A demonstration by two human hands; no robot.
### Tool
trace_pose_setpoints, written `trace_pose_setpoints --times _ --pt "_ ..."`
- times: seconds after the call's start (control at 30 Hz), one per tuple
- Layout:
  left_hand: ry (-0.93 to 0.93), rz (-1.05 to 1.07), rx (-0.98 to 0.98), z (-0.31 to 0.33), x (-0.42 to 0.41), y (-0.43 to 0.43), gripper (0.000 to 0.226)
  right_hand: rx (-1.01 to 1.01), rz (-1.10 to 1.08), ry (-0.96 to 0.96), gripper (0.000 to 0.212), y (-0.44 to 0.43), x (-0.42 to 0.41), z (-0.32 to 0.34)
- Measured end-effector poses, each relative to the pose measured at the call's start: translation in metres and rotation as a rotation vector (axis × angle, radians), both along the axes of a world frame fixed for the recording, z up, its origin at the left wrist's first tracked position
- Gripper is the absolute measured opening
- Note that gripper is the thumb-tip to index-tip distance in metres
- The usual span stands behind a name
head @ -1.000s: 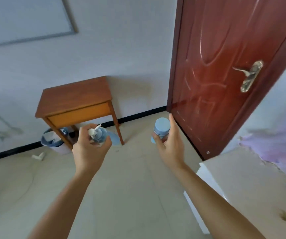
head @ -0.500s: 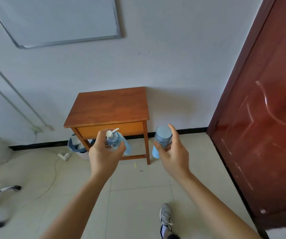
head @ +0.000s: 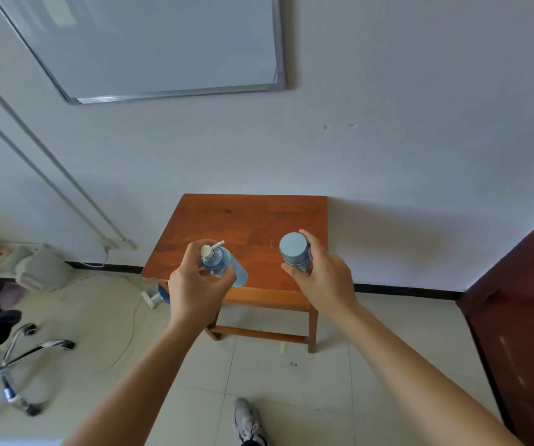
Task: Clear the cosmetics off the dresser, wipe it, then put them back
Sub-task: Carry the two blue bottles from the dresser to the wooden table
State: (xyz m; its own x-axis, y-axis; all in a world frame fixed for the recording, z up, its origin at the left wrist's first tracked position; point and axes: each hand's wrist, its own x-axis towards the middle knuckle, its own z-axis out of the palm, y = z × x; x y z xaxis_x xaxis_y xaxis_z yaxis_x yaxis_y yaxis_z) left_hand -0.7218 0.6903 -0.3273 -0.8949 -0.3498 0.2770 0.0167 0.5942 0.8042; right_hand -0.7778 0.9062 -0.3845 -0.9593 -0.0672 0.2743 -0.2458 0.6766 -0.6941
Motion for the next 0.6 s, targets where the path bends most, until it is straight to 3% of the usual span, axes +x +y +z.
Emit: trace_pose_setpoints --times 0.17,0.47,0.6 --pt "-0.057 -0.008 -0.031 -0.028 -0.091 -0.040 0.045 0.109 0.024 0.004 0.070 -0.035 -0.080 -0.025" --pt "-0.240 -0.200 -0.014 -0.083 -0.300 -0.121 0.043 -0.110 -0.070 -0.241 0.069 -0.111 -0.251 -0.068" --pt "-0.301 -0.252 -0.023 -0.101 -0.392 -0.151 0.035 -0.177 -0.185 -0.262 0.067 -0.147 -0.322 -0.079"
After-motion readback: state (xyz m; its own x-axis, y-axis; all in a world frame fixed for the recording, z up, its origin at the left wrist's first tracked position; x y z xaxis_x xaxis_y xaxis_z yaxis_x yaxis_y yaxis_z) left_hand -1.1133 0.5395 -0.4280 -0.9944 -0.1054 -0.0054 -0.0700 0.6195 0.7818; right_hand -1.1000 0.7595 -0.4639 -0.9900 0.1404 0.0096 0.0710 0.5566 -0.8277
